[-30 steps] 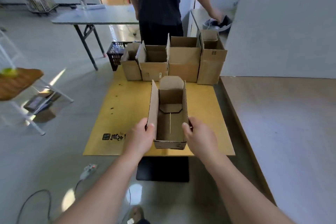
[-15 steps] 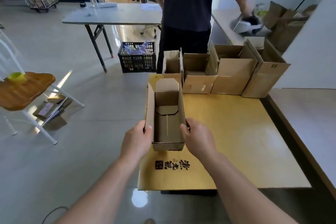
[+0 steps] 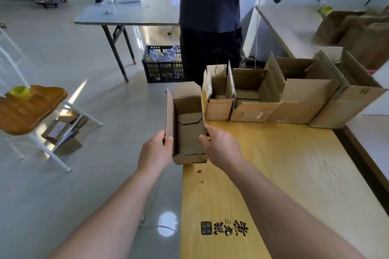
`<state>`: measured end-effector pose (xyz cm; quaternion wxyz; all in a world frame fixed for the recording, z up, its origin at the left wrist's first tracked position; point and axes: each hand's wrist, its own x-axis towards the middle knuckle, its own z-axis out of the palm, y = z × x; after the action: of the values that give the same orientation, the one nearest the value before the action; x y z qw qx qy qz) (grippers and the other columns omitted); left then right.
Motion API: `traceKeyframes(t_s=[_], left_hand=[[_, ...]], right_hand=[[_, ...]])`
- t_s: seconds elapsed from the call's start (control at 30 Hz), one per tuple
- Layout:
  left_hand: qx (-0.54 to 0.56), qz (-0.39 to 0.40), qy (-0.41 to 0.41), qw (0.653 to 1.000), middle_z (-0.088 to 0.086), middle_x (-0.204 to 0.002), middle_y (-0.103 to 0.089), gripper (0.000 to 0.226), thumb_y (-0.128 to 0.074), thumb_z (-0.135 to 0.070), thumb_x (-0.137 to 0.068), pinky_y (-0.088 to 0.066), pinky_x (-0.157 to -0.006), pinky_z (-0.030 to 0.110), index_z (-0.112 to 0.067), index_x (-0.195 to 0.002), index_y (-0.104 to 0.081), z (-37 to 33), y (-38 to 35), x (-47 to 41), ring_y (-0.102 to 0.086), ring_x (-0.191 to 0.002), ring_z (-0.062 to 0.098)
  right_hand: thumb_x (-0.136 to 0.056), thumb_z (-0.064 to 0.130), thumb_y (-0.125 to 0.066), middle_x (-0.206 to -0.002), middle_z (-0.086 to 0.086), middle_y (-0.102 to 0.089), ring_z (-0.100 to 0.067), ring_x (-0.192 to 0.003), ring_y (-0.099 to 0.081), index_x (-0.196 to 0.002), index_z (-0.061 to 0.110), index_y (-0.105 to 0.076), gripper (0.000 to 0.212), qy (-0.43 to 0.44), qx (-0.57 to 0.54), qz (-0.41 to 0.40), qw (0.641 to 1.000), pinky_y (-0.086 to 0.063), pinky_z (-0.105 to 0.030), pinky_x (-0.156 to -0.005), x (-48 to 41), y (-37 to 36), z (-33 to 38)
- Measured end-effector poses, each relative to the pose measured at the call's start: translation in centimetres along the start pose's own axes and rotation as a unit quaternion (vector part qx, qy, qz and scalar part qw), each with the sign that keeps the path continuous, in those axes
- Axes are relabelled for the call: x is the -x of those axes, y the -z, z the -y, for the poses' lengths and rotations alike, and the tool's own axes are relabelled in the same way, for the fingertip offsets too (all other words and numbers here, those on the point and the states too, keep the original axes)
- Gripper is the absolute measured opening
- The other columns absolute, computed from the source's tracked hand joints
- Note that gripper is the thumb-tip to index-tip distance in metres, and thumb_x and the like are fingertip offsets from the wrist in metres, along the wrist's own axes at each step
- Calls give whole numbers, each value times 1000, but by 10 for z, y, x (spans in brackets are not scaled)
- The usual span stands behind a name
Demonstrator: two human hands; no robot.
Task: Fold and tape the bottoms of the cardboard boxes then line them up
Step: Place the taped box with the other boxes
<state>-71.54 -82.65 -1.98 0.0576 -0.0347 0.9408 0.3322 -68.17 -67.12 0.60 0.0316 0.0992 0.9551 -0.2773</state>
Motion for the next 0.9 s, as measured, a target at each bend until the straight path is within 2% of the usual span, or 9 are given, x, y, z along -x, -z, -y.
traceKeyframes(t_s=[0.07, 0.17, 0.23, 0.3, 0.37, 0.53, 0.67, 0.8, 0.9], left_hand=[[-12, 17, 0, 1000, 20, -95, -60, 23, -42, -23, -97, -35, -66, 34, -2, -98, -54, -3, -3, -9, -51, -91, 38], [-29, 46, 7, 999, 4, -69, -48, 22, -43, -20, -94, -29, -56, 32, -13, -73, -39, 0, -8, -11, -43, -75, 30], [-26, 69, 1, 997, 4, -68, -46, 21, -43, -20, -95, -30, -58, 33, -13, -75, -38, 4, -13, -10, -43, -74, 30], [-17, 82, -12, 996, 3, -74, -48, 13, -42, -22, -97, -33, -62, 32, -13, -88, -42, 5, -18, -9, -45, -78, 29], [-7, 92, -16, 996, 2, -79, -49, 10, -43, -24, -97, -33, -63, 30, -14, -97, -45, 4, -19, -9, -46, -80, 28], [-23, 114, -18, 993, 2, -66, -41, 24, -45, -22, -95, -27, -53, 32, -16, -74, -34, 11, -17, 3, -39, -70, 27], [-38, 117, -27, 992, 1, -65, -40, 31, -44, -20, -94, -26, -51, 31, -19, -68, -28, 12, -14, 20, -38, -67, 25], [-40, 126, -43, 990, 9, -85, -56, 16, -43, -25, -97, -33, -60, 30, -13, -87, -45, 6, -16, 21, -47, -79, 27], [-57, 138, -46, 988, 13, -111, -60, 37, -41, -33, -99, -40, -76, 31, -9, -125, -49, 0, -15, 22, -52, -100, 30]], right_hand=[[-98, 29, -40, -99, -6, -63, -26, -87, -59, -116, 12, -55, 29, -1, 25, 4, 1000, -48, -33, -66, -9, 0, -5], [-97, 26, -40, -78, -2, -55, -26, -73, -53, -103, 13, -54, 21, -8, 61, 23, 998, -31, -27, -49, -10, -4, -14], [-97, 25, -39, -86, -3, -58, -26, -76, -53, -113, 13, -54, 25, -19, 67, 36, 997, -32, -27, -52, -4, -10, -20], [-97, 23, -39, -98, -6, -62, -29, -85, -56, -123, 14, -51, 30, -30, 62, 33, 997, -37, -29, -61, 2, -16, -24], [-95, 18, -38, -90, -4, -58, -29, -79, -52, -120, 13, -52, 29, -42, 55, 24, 997, -36, -30, -61, 3, -19, -26], [-91, 15, -39, -93, -6, -62, -30, -78, -50, -113, 13, -55, 27, -52, 69, 11, 996, -39, -31, -62, 16, -18, -27], [-92, 14, -39, -81, -3, -51, -29, -71, -47, -107, 9, -54, 22, -47, 85, 2, 995, -33, -30, -58, 39, -21, -23], [-94, 13, -38, -83, -3, -51, -29, -72, -49, -108, 9, -53, 22, -63, 80, -12, 995, -36, -29, -59, 44, -23, -26], [-96, 20, -40, -95, -6, -61, -27, -78, -56, -111, 10, -52, 22, -71, 79, 3, 994, -47, -31, -64, 40, -21, -28]])
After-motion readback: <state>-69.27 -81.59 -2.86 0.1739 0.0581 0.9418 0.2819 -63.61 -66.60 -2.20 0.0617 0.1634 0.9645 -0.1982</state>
